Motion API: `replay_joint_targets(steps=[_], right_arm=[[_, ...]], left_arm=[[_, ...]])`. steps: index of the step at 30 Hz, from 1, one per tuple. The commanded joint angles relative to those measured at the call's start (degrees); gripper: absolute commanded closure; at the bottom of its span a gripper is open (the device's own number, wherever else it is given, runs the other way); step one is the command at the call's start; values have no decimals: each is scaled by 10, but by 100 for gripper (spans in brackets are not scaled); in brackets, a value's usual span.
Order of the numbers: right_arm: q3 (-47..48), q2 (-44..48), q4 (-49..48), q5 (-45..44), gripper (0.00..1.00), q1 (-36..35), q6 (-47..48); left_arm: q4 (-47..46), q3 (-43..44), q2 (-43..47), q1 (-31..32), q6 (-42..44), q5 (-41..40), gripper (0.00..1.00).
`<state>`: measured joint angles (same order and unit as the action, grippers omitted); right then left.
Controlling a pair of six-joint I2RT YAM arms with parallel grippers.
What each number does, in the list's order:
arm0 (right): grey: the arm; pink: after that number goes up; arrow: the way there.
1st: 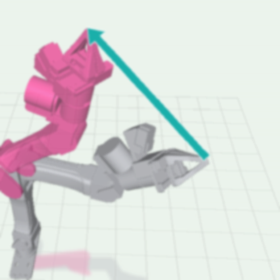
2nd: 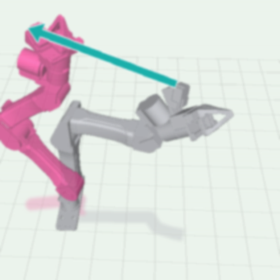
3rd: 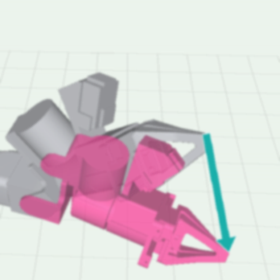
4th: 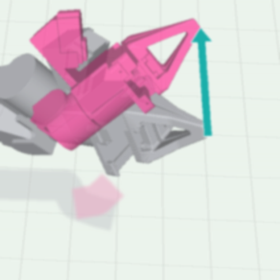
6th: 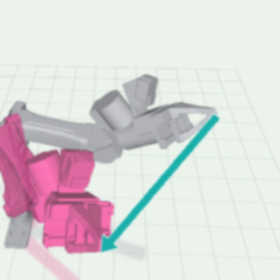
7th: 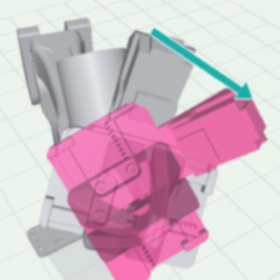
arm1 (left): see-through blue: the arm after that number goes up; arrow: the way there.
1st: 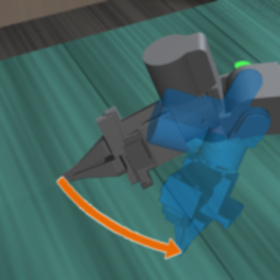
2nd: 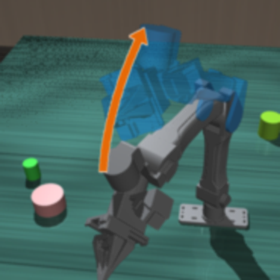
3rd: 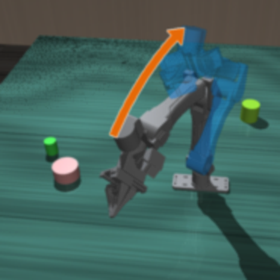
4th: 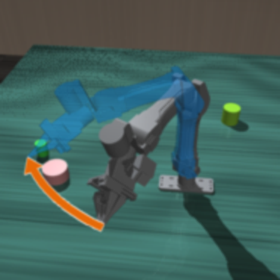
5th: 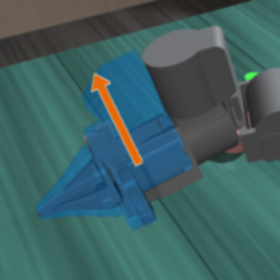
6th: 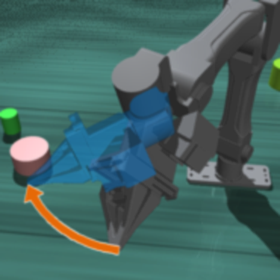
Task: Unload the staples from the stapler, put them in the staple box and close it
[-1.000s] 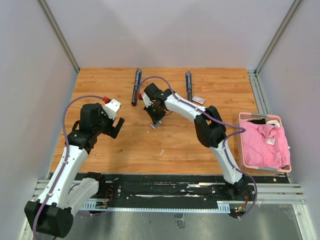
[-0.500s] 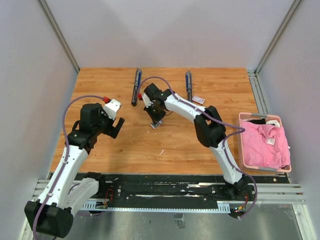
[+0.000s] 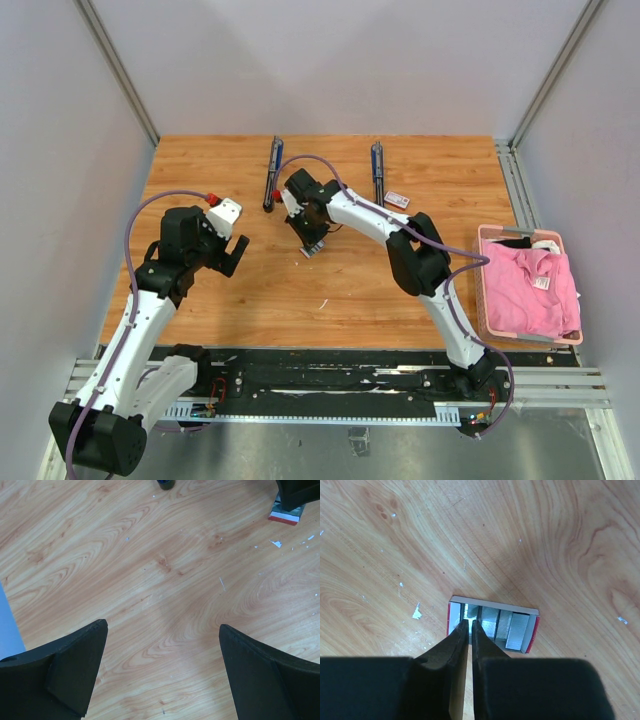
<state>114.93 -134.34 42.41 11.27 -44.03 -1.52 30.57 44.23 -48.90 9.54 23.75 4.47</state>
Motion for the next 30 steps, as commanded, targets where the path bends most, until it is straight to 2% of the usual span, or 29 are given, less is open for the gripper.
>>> replay_joint_targets(steps=[1, 8, 12, 15, 20, 24, 27, 30], right_arm=[[4, 7, 16, -12, 92, -13, -4], [20, 24, 23, -36, 90, -12, 10], [25, 47, 25, -48, 85, -12, 21], [22, 67, 25, -60, 75, -11, 27], [8, 93, 29, -62, 47, 0, 39], [-19, 124, 27, -51, 23, 36, 66], [-35, 150, 26, -36, 11, 81, 79], [-45, 167, 23, -20, 8, 134, 90]], left_arm=[[-9, -4, 8, -2, 2, -2, 2], [-9, -4, 7, -2, 2, -1, 2], [-9, -4, 7, -2, 3, 0, 2], [-9, -4, 8, -2, 2, -1, 2], [-8, -2, 8, -2, 2, -1, 2], [-8, -3, 9, -2, 3, 1, 2], [-9, -3, 8, -2, 3, 3, 2], [-8, -3, 7, -2, 3, 3, 2]])
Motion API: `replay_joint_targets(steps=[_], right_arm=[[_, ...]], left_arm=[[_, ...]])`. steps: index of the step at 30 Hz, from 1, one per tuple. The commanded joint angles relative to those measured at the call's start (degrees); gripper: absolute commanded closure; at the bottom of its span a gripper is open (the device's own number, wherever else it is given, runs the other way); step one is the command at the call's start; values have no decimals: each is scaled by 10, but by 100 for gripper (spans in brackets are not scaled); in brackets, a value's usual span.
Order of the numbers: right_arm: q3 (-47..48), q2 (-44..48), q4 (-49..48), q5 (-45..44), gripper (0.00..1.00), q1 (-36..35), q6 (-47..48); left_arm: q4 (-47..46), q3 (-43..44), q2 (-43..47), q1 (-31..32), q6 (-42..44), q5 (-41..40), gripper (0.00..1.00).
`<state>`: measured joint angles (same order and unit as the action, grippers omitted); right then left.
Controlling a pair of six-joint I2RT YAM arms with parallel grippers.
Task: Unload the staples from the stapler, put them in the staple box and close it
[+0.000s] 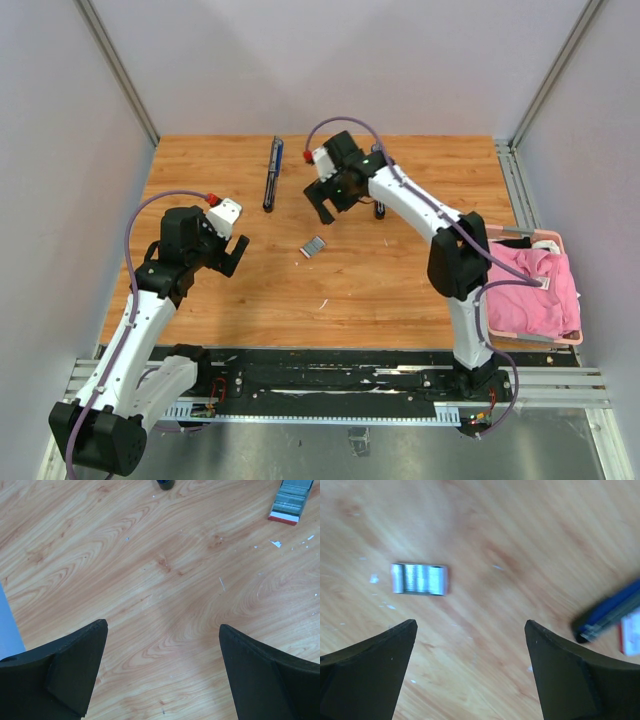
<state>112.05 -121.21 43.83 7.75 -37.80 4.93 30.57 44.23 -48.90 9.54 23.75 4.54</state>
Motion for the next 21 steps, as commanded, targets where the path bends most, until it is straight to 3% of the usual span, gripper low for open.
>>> replay_joint_targets(steps=[1, 12, 15, 21], right_arm=[[-17, 39, 7, 16, 6, 91, 32], [24, -4, 7, 66, 1, 286, 132], [55, -42, 29, 103, 1, 309, 190], [73, -93, 44, 78, 1, 312, 348]], left_arm=[[-8, -2, 7, -2, 3, 3, 2], [-7, -3, 2, -2, 4, 10, 2], [-7, -3, 2, -2, 4, 10, 2], [-5, -2, 4, -2, 4, 13, 2]])
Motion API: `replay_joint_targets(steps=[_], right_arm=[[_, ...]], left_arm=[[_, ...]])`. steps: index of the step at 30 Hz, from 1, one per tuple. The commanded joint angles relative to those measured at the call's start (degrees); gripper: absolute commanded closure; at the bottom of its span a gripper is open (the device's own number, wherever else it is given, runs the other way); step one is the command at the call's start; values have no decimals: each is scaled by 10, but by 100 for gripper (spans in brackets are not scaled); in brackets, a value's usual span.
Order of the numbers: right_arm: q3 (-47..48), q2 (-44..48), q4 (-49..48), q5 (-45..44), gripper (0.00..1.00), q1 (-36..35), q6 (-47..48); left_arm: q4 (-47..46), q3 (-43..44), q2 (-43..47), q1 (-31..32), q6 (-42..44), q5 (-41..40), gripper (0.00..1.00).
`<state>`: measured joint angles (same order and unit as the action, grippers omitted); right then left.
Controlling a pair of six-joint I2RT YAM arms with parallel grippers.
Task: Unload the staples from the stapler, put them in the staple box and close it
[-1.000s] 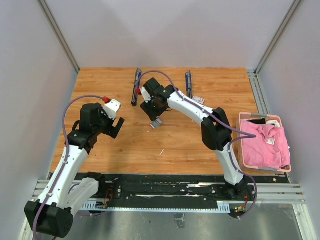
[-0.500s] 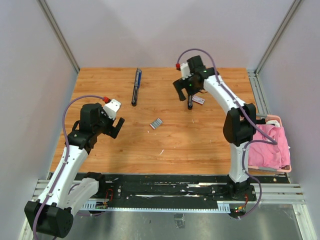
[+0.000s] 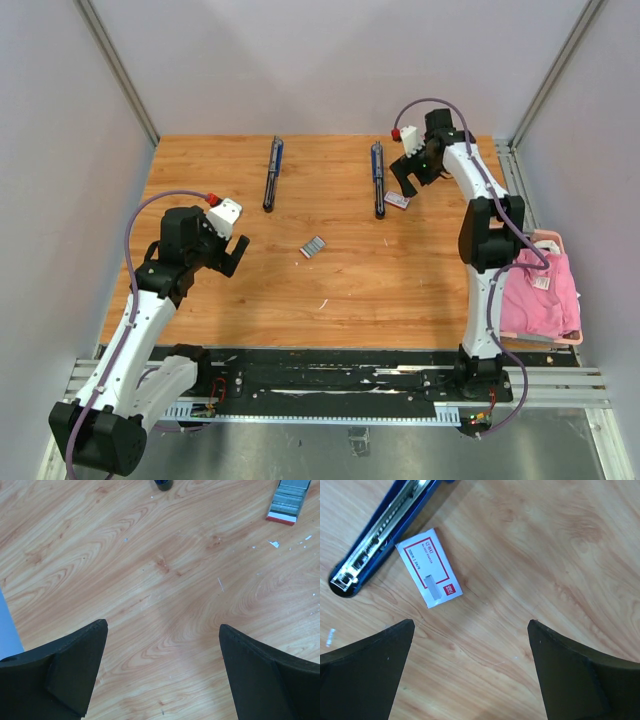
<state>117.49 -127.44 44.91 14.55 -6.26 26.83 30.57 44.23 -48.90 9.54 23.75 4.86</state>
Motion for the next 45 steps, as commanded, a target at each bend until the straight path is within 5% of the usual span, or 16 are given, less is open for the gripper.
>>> replay_joint_targets(steps=[1, 20, 45], right_arm=[[23, -36, 38, 12, 1, -3, 140], [65, -100, 69, 133, 2, -5, 221], [51, -128, 61, 115, 16, -23, 244]], left_arm=[[-5, -2, 4, -2, 4, 9, 2], [-4, -1, 7, -2, 4, 8, 2], [-4, -1, 8, -2, 3, 6, 2]])
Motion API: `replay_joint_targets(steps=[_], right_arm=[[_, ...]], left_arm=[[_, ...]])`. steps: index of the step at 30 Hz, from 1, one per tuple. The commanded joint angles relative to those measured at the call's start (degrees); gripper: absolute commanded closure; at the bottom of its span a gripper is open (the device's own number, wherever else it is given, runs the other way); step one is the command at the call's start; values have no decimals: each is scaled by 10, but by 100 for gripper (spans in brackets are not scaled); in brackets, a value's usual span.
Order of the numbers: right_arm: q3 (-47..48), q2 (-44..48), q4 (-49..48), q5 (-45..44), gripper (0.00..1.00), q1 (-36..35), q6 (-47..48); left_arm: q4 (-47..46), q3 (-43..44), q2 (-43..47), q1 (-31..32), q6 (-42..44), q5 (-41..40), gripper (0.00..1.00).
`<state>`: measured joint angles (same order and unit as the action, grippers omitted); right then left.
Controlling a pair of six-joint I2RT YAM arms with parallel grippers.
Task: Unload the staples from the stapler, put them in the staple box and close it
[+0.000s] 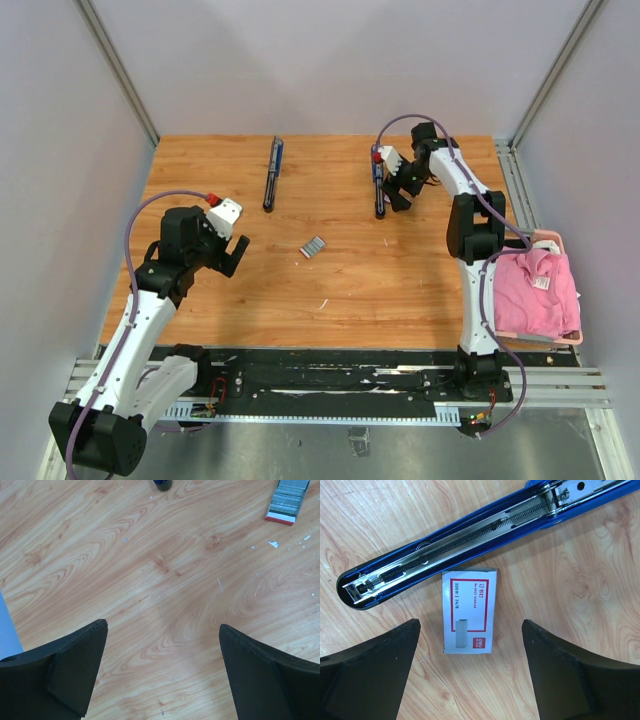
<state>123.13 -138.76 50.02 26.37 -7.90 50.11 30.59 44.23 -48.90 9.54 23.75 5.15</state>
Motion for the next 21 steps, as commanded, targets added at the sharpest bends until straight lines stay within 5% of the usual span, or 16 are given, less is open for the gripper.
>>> replay_joint_targets(steps=[1, 11, 15, 21], right_arm=[[-5, -15, 10, -3, 17, -6, 10], [-20, -15, 13, 14, 31, -6, 16], [-23, -15, 14, 4, 47, -6, 16], [-42, 0, 19, -7, 52, -5, 21]], left_arm=[[-4, -1, 8, -2, 3, 3, 2], [-4, -1, 9, -2, 2, 3, 2], [-4, -1, 10, -2, 2, 3, 2], [-4, -1, 11, -2, 2, 4, 2]])
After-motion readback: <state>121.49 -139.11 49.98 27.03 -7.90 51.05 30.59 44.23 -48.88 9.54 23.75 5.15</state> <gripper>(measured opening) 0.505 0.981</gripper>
